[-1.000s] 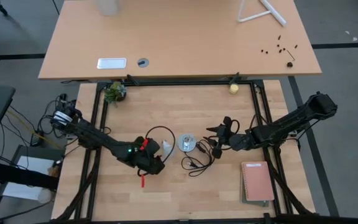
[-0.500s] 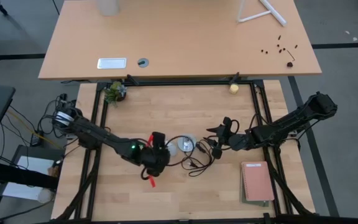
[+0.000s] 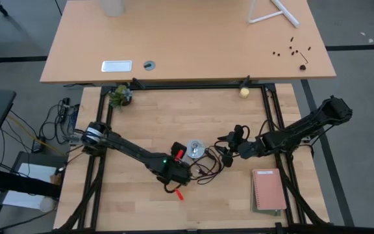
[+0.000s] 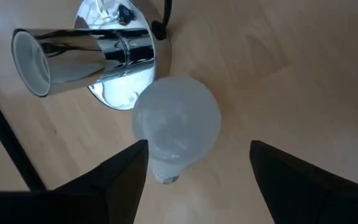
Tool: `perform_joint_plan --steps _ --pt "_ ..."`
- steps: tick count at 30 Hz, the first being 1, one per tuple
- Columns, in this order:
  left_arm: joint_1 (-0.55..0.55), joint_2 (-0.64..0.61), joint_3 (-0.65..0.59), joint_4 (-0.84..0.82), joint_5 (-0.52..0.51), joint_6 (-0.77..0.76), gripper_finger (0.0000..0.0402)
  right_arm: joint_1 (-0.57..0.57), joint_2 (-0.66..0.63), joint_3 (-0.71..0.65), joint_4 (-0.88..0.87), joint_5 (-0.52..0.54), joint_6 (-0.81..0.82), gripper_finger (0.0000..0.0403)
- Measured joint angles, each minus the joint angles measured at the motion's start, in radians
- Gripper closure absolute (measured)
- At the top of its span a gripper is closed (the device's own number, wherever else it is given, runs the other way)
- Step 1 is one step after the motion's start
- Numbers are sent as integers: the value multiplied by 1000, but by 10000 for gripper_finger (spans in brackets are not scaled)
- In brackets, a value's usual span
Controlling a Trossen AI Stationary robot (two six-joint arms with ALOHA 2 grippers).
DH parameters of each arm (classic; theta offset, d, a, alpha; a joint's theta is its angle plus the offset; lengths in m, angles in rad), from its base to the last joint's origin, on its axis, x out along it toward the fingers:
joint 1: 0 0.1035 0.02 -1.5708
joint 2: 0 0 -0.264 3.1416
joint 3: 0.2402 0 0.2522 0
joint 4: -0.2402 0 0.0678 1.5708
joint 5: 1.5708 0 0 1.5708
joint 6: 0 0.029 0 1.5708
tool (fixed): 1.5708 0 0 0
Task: Screw lightbulb
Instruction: Insert the light bulb into the lamp
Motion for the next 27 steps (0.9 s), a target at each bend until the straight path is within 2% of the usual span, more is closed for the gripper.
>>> perform_joint_plan --steps 7,12,27 --pt "41 15 14 11 4 90 115 0 0 0 1 -2 0 194" --pt "81 15 12 20 93 161 115 0 0 0 7 -4 0 194" --pt "166 9 -28 63 194 398 114 1 0 0 45 -18 -17 194"
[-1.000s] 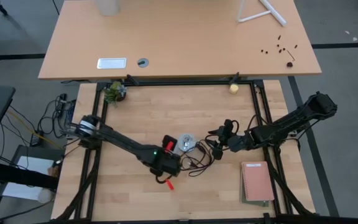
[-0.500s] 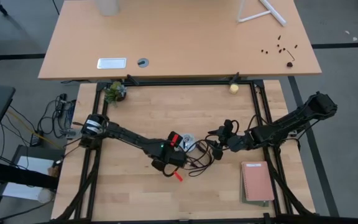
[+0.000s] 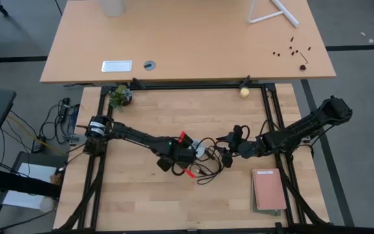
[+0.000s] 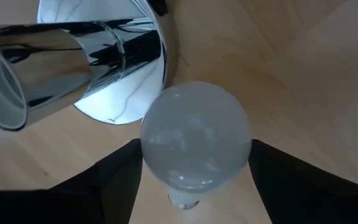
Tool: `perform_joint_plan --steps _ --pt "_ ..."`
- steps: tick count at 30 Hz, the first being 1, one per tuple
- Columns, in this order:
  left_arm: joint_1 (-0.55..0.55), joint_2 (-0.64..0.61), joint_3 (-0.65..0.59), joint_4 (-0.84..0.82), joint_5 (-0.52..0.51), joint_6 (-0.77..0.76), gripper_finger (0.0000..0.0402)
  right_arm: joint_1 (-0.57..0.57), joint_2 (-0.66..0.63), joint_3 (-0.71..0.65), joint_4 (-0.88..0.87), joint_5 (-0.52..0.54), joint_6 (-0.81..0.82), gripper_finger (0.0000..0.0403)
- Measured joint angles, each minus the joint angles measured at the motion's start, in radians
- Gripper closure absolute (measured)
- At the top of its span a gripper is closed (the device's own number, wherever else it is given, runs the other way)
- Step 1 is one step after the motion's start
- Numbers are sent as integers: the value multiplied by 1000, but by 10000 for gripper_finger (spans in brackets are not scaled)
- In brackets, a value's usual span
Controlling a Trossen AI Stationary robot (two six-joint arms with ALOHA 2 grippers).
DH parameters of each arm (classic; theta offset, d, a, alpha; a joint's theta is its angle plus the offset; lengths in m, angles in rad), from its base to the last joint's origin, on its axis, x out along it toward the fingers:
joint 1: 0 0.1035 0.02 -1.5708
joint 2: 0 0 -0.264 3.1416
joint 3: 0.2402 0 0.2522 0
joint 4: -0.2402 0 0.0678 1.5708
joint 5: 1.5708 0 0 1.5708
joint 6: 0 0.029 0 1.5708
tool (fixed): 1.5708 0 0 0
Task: Screw lightbulb
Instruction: Insert the light bulb into the lamp
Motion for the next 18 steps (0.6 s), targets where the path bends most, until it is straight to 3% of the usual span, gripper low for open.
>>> perform_joint_plan --steps 4,13,18 --pt "0 1 -1 14 17 1 105 0 0 0 2 -5 -1 194" --pt "-1 8 -6 -9 16 -13 30 0 0 0 2 -17 2 194" --pt "-1 7 -23 -27 11 -3 34 0 0 0 7 -17 0 194"
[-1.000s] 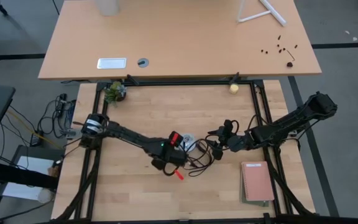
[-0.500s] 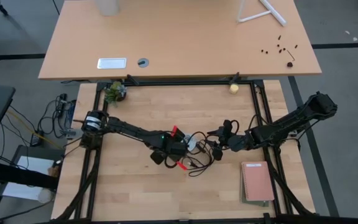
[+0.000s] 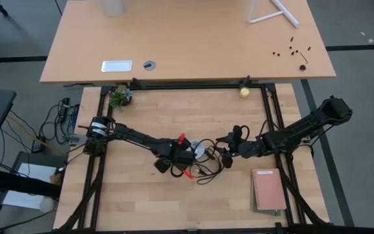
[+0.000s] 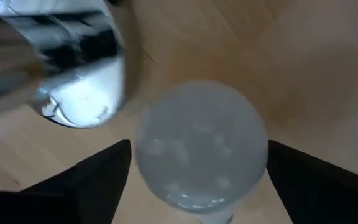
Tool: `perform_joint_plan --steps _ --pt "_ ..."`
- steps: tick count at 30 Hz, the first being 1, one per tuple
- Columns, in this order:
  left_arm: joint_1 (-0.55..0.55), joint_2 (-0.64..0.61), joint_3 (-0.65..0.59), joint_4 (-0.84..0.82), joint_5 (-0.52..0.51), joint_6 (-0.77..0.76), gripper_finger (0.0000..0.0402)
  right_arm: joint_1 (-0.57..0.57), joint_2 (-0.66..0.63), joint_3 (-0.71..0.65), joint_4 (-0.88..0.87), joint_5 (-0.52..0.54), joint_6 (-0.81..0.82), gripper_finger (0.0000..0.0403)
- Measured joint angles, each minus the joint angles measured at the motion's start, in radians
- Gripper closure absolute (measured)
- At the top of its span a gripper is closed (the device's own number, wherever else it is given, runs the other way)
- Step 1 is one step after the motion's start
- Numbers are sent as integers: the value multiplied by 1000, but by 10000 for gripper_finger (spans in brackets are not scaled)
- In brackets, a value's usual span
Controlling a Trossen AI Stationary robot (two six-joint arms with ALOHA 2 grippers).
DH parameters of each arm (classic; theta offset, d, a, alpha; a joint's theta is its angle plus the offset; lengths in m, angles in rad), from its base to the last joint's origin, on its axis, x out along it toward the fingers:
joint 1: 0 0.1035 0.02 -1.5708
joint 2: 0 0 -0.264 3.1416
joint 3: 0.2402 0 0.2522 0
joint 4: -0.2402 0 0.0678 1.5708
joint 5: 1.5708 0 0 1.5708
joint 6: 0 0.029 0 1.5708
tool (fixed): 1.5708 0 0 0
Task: Screw lightbulb
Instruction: Insert the light bulb into the lamp
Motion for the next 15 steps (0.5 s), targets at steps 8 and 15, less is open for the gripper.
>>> perform_joint_plan --steps 8,15 --pt "10 -5 -62 38 -32 -16 57 0 0 0 5 0 -1 194" --pt "10 -5 -65 53 -34 -21 97 0 0 0 11 0 -1 194"
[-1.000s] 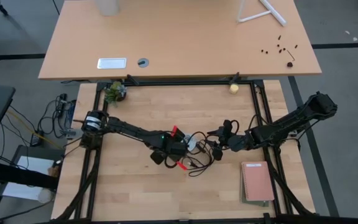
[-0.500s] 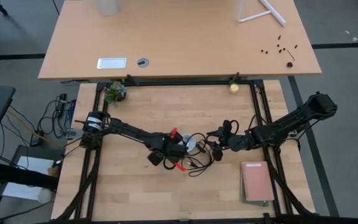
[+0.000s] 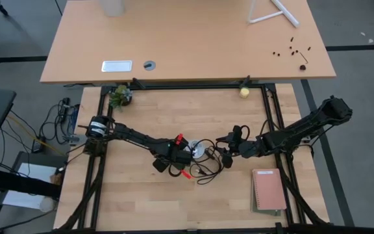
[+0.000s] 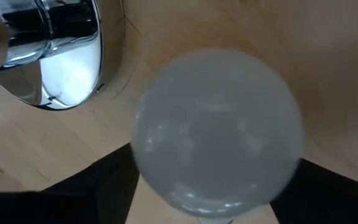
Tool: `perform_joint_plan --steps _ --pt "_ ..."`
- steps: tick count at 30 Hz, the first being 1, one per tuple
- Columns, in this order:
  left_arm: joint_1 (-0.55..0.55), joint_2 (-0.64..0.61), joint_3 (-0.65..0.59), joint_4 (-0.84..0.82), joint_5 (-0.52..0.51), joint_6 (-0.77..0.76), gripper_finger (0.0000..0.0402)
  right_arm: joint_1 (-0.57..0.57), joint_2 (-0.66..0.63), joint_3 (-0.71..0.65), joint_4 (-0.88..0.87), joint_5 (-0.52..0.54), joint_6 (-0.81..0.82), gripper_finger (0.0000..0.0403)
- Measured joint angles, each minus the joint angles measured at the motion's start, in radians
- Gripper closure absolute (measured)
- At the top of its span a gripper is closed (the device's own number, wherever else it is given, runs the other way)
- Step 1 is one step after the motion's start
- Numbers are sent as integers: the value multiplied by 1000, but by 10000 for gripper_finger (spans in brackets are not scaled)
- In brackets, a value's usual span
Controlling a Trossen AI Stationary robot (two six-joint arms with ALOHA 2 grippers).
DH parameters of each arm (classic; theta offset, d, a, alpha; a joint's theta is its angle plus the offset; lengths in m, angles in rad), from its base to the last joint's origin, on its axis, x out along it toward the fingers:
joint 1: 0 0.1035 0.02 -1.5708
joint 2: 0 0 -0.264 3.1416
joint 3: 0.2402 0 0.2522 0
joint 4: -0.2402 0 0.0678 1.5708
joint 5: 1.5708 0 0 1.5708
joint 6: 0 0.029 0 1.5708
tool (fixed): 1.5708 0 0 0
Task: Screw lightbulb
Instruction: Insert the light bulb into the lamp
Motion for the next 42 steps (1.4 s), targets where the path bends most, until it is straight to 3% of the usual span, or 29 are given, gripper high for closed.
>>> perform_joint_plan --steps 7,12,22,30,35,42 --pt "0 2 0 11 -2 -13 181 0 0 0 5 0 -7 194" --pt "2 3 -1 22 -10 -105 224 0 0 0 6 1 -7 194" --pt "2 -1 72 -63 -12 -235 231 -15 -24 24 -14 0 -51 194" --pt "3 -88 120 -87 7 -267 232 -12 -28 132 -291 -9 -65 194" --pt "3 -159 121 -87 15 -297 232 0 -63 168 -304 -14 -103 194" --pt "10 -235 120 78 17 -317 232 -16 -74 183 -269 -70 -132 194"
